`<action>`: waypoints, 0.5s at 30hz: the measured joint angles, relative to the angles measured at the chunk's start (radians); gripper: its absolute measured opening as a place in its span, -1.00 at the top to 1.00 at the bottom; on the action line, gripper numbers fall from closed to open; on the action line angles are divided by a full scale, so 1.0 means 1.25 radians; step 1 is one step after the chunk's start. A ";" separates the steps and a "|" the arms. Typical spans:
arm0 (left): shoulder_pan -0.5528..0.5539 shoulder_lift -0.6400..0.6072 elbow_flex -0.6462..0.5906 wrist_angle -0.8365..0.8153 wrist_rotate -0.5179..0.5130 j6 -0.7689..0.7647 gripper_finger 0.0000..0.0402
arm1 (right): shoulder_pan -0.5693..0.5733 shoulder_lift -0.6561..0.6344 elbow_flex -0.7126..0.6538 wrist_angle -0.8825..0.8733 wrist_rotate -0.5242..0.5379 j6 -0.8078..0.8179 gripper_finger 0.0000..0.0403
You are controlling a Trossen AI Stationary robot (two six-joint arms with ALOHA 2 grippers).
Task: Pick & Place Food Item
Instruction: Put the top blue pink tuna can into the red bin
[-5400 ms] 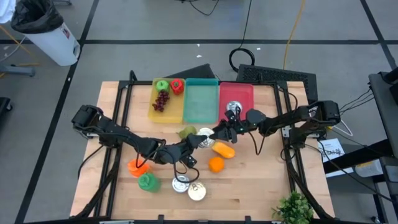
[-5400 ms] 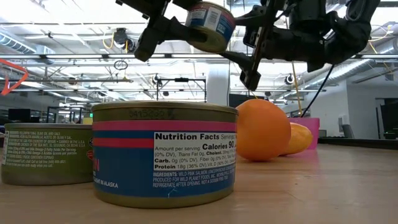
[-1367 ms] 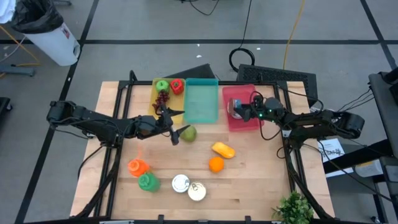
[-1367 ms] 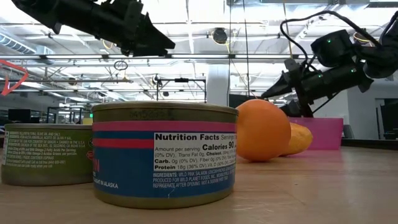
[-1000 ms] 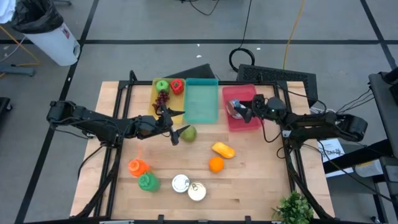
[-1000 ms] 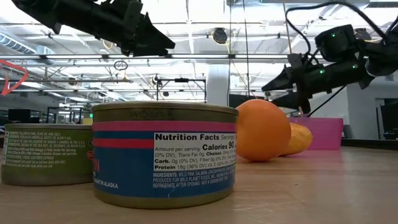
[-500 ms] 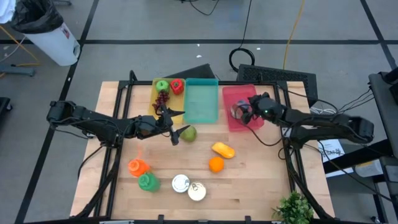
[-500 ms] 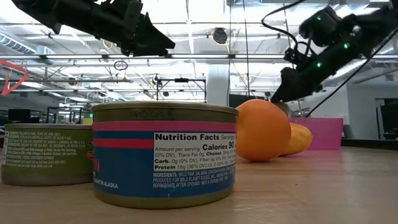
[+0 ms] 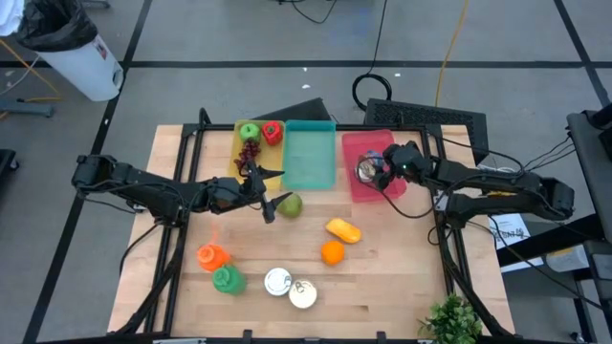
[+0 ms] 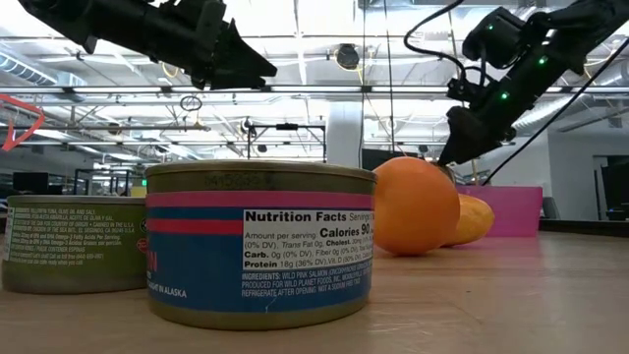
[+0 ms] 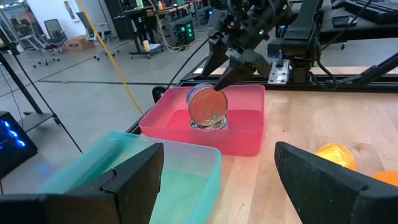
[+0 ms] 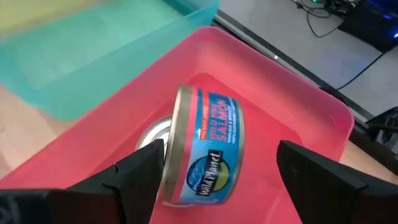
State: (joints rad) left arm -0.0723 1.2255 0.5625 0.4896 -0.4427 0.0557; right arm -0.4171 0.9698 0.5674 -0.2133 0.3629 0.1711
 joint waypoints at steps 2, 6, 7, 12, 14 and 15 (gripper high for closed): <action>0.000 0.000 0.000 0.000 0.000 -0.011 -0.54 | -0.013 0.005 0.000 -0.001 -0.001 0.000 -0.45; 0.000 0.000 0.000 0.000 0.000 -0.011 -0.54 | -0.047 0.031 0.000 0.008 -0.071 -0.003 -0.45; 0.000 0.000 0.000 0.000 0.000 -0.011 -0.55 | -0.055 0.039 0.000 0.011 -0.096 -0.007 -0.45; 0.000 0.000 0.000 0.000 0.000 -0.011 -0.54 | -0.083 0.088 0.000 0.041 -0.126 -0.064 -0.45; 0.000 0.000 0.000 0.000 0.000 -0.011 -0.55 | -0.090 0.100 0.000 0.061 -0.127 -0.071 -0.44; 0.000 0.000 0.000 0.000 0.000 -0.011 -0.55 | -0.092 0.103 0.000 0.065 -0.134 -0.071 -0.42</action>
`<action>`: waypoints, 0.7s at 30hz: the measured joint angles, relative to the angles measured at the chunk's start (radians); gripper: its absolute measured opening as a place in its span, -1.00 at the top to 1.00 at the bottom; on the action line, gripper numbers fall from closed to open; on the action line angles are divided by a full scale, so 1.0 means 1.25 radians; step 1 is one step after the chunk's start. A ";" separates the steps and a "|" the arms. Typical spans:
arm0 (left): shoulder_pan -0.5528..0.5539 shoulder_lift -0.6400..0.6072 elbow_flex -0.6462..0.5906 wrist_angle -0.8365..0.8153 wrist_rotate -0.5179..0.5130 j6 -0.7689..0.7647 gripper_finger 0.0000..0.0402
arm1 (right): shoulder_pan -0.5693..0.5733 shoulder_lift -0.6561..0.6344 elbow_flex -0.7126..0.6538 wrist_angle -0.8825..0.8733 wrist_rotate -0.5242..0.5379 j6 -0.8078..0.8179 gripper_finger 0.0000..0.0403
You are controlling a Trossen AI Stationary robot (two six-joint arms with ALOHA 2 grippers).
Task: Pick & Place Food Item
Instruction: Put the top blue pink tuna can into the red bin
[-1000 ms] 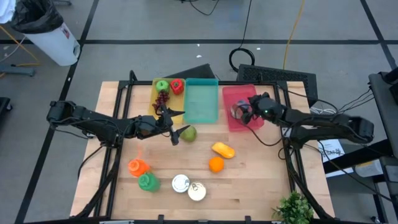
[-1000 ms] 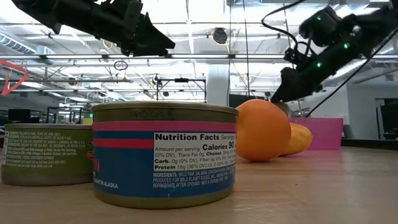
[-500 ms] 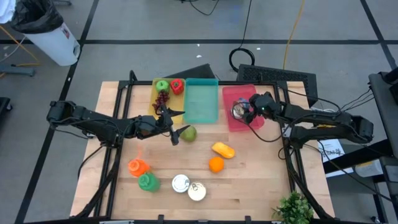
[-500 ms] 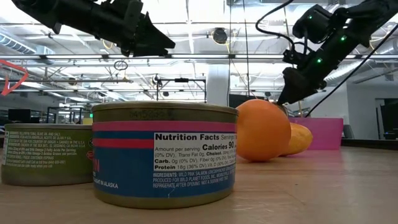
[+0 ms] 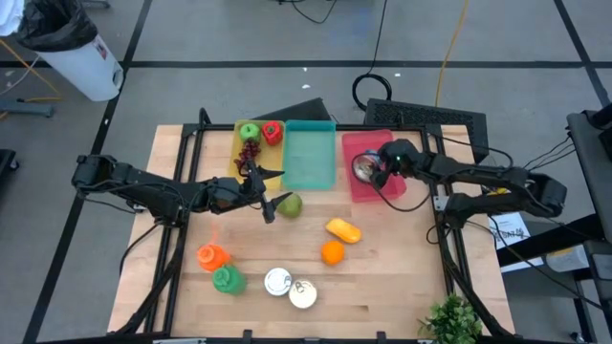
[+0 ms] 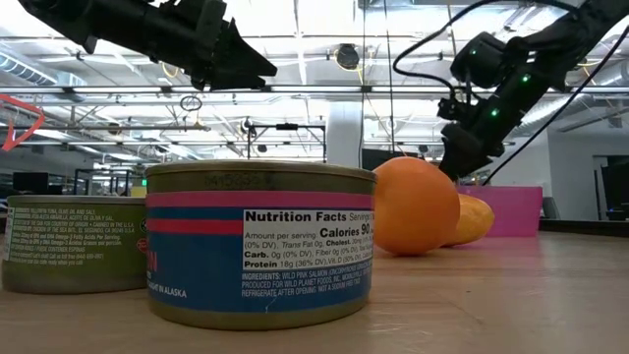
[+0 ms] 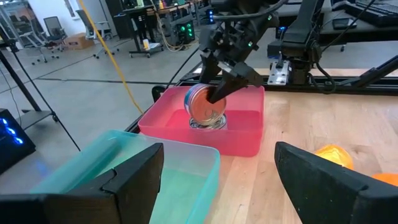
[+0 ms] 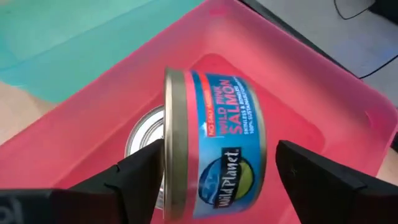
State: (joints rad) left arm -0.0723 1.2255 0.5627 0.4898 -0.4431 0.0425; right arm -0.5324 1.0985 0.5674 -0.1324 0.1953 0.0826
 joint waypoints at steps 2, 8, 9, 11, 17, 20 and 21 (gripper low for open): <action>0.000 0.000 0.000 0.000 0.000 0.000 -0.55 | -0.004 0.002 0.000 0.009 -0.023 0.001 -0.32; 0.000 0.000 0.000 -0.003 0.000 0.000 -0.54 | -0.008 -0.022 0.000 0.014 -0.102 0.090 0.09; 0.000 0.000 0.000 -0.005 0.000 0.000 -0.54 | -0.012 -0.028 0.000 0.014 -0.130 0.102 0.09; 0.000 0.000 0.000 -0.009 0.000 0.000 -0.55 | -0.025 -0.034 0.000 0.019 -0.196 0.131 0.09; 0.000 0.000 0.000 -0.013 0.000 -0.003 -0.55 | -0.064 -0.030 -0.001 0.006 -0.299 0.196 0.09; 0.000 0.000 0.000 -0.013 0.000 -0.003 -0.55 | -0.078 -0.023 -0.001 -0.003 -0.284 0.198 0.09; 0.000 0.000 0.000 -0.012 0.000 -0.003 -0.55 | -0.079 -0.017 0.000 -0.003 -0.280 0.198 0.09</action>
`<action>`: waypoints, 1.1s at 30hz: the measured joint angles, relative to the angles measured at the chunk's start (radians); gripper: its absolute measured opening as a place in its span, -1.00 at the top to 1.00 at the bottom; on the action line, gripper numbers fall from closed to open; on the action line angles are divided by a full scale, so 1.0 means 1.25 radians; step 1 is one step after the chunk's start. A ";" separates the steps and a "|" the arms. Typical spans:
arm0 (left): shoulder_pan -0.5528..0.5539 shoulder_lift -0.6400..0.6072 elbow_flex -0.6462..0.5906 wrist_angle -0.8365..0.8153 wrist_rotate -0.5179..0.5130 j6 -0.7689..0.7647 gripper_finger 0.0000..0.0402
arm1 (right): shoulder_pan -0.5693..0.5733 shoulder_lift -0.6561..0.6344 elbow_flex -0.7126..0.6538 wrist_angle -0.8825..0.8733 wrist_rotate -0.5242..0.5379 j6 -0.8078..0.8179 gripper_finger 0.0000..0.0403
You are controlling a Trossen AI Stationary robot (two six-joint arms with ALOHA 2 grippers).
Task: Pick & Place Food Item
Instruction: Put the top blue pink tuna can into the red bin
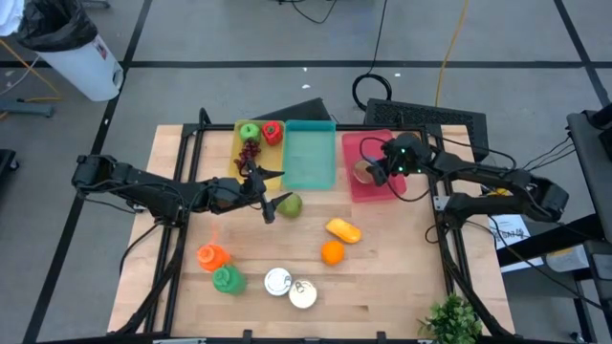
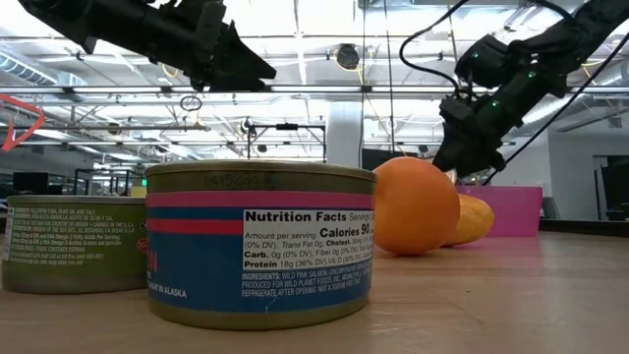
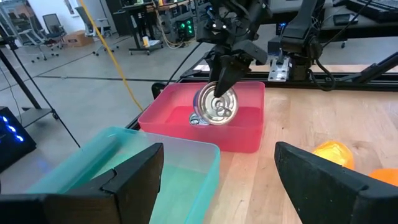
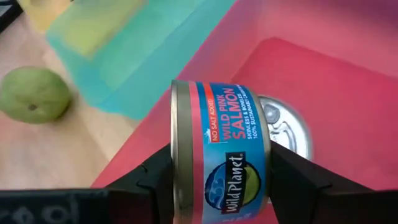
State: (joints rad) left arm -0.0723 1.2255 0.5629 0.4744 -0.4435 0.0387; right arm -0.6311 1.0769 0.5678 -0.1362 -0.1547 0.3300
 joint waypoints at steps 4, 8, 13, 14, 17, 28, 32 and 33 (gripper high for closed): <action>0.000 0.000 0.000 0.000 0.000 0.000 -0.55 | 0.001 0.025 0.001 0.003 -0.001 -0.018 0.09; 0.000 0.000 0.000 0.000 0.000 0.000 -0.54 | 0.003 0.050 0.002 0.003 0.011 -0.057 -0.01; 0.000 0.000 0.000 0.000 0.000 0.000 -0.55 | 0.003 0.063 -0.002 -0.017 0.117 -0.092 -0.45; 0.000 0.000 0.000 -0.001 0.000 0.000 -0.55 | 0.003 0.062 -0.001 -0.014 0.135 -0.093 -0.50; 0.000 0.000 0.000 -0.002 0.000 0.001 -0.55 | 0.004 0.065 -0.002 -0.025 0.168 -0.095 -0.60; 0.000 0.000 0.000 -0.005 0.000 0.001 -0.55 | 0.004 0.061 -0.002 0.026 0.165 -0.113 -0.55; 0.000 0.000 0.000 -0.005 0.000 0.001 -0.54 | 0.004 0.059 -0.002 0.063 0.163 -0.112 -0.52; 0.000 0.000 0.000 -0.005 0.000 0.001 -0.54 | 0.004 0.059 -0.002 0.073 0.164 -0.109 -0.52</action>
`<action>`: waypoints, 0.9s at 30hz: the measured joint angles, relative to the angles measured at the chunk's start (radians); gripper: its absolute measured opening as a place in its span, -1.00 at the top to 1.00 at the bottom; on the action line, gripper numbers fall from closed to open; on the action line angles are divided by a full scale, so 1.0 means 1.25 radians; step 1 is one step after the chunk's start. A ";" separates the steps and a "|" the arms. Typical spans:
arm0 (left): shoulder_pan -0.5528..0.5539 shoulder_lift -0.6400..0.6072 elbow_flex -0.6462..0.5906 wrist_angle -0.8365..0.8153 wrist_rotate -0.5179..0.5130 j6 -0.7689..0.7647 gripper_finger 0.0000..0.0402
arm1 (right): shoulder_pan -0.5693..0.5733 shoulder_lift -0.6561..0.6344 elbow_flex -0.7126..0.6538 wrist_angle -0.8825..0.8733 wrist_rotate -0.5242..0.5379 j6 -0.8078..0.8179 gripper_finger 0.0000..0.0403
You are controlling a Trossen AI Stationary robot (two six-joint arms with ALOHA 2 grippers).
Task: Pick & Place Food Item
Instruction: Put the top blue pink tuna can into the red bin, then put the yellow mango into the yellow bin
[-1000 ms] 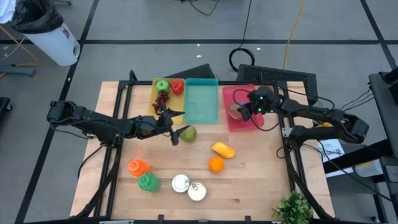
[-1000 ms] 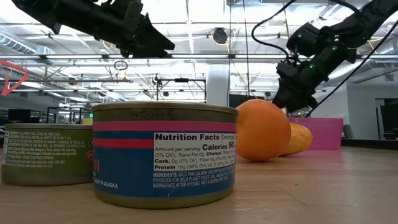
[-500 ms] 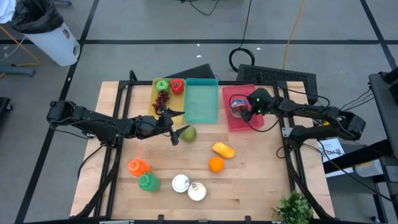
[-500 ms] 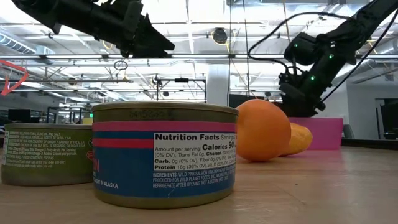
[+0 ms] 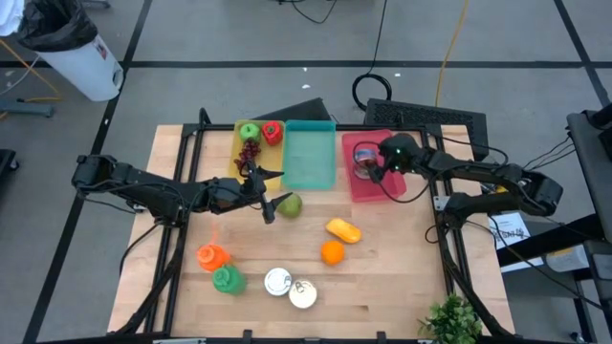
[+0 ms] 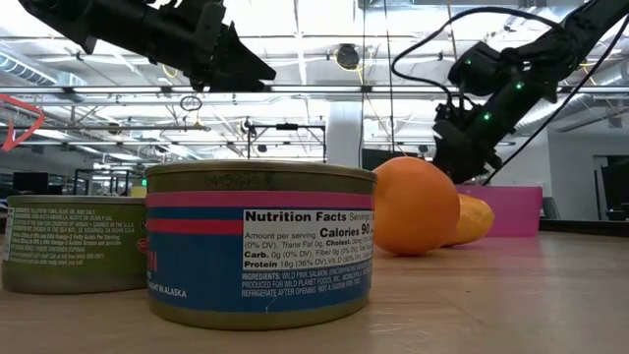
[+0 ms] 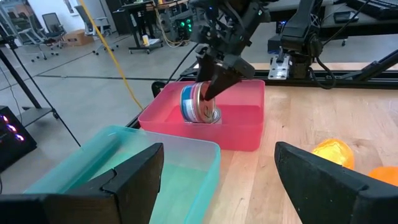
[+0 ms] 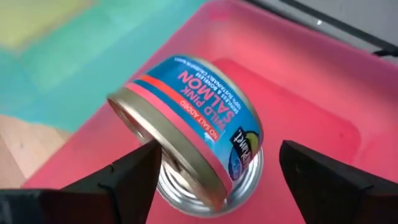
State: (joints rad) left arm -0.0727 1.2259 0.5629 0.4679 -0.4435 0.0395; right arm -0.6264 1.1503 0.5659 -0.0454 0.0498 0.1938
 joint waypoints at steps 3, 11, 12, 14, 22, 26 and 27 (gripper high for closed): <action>0.000 0.000 0.000 0.000 0.000 0.000 -0.54 | 0.000 -0.003 0.000 0.027 0.001 0.002 -0.52; 0.000 0.000 0.000 0.000 0.000 0.000 -0.55 | 0.000 -0.006 0.000 0.087 0.090 -0.009 -0.52; 0.000 0.000 0.000 0.000 0.000 0.000 -0.55 | 0.000 -0.006 0.000 0.085 0.103 -0.017 -0.52; 0.000 0.000 0.000 0.000 0.000 0.000 -0.54 | 0.000 -0.006 0.000 0.078 0.106 -0.019 -0.52; 0.000 0.000 0.000 0.000 0.000 0.000 -0.55 | 0.011 -0.006 0.000 -0.007 0.106 -0.021 -0.52; 0.000 0.000 0.000 0.000 0.000 0.000 -0.54 | 0.011 -0.006 0.000 -0.037 0.107 -0.047 -0.52; 0.000 0.000 0.000 0.000 0.000 0.000 -0.54 | 0.011 -0.006 0.000 -0.039 0.107 -0.049 -0.52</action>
State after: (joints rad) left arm -0.0727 1.2259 0.5629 0.4679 -0.4435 0.0389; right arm -0.6132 1.1431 0.5663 -0.0940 0.1841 0.1320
